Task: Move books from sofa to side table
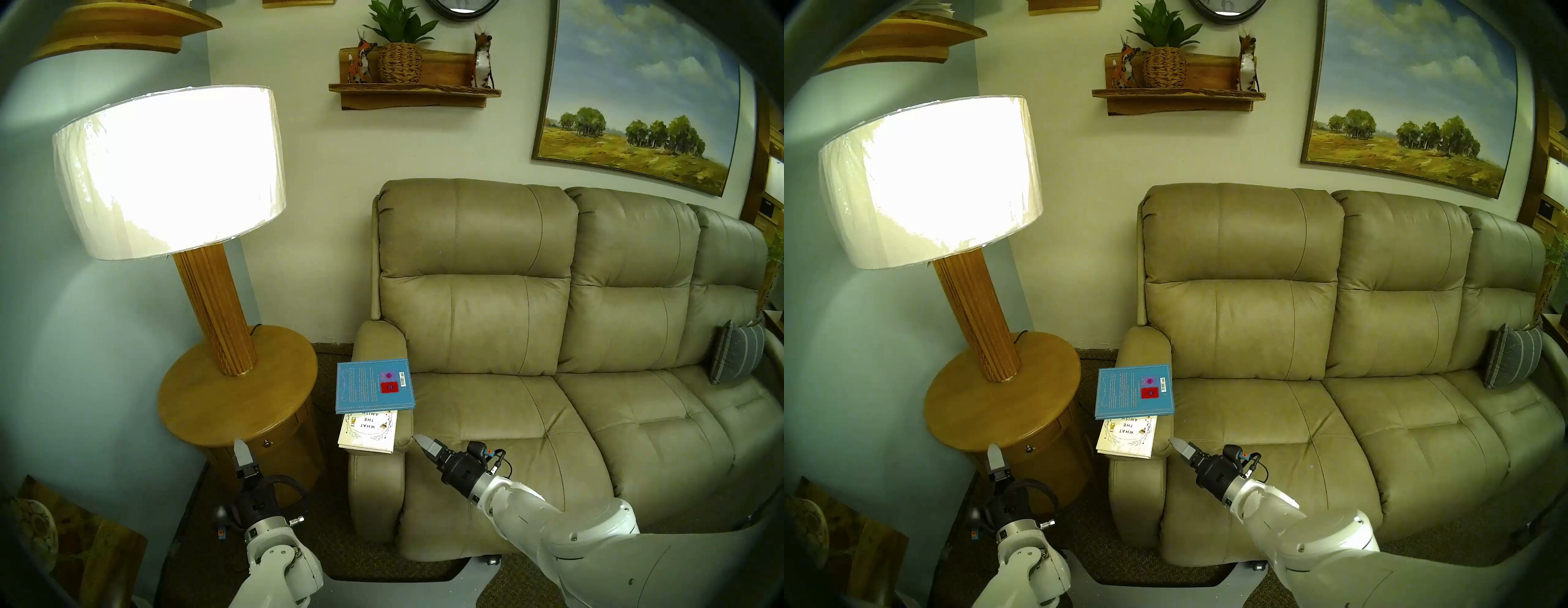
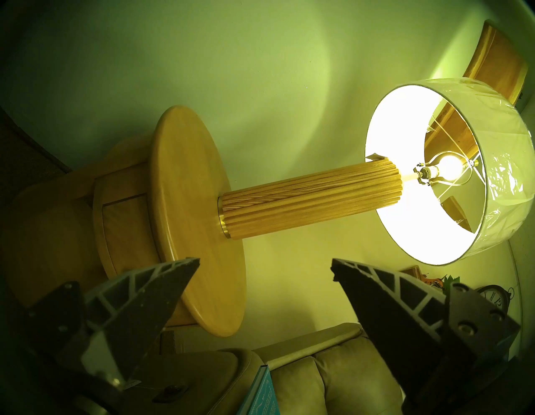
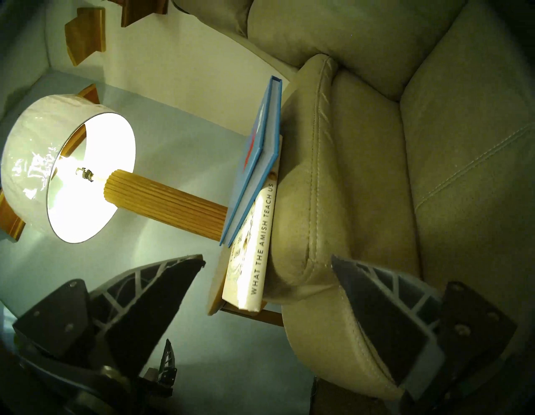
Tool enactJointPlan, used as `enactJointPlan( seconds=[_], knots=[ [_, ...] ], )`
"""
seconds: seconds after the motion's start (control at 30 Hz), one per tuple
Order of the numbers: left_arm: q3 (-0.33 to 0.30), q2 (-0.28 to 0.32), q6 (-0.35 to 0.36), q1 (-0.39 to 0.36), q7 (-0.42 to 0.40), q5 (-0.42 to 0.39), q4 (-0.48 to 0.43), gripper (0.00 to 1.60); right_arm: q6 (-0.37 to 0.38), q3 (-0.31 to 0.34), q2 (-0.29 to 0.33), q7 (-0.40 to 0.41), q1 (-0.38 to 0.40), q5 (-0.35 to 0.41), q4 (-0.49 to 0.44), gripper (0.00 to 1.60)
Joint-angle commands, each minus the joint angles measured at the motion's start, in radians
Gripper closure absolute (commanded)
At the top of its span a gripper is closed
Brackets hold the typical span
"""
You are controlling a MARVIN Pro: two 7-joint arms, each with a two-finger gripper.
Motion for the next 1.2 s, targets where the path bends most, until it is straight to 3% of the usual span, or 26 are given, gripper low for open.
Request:
enactJointPlan(
  seconds=[0.0,0.7,1.17],
  knots=[
    [0.001,0.001,-0.001,-0.002,-0.006,0.0,-0.012,0.0,0.0,0.002,-0.033,-0.046,0.085,0.007,0.012,0.0],
    [0.0,0.001,0.0,-0.003,-0.004,0.002,-0.01,0.0,-0.012,0.023,-0.073,-0.249,0.168,0.02,0.034,0.0],
    [0.0,0.0,-0.001,-0.005,-0.002,0.003,-0.006,0.0,-0.022,0.06,-0.106,-0.323,0.192,0.041,0.056,0.0]
  ],
)
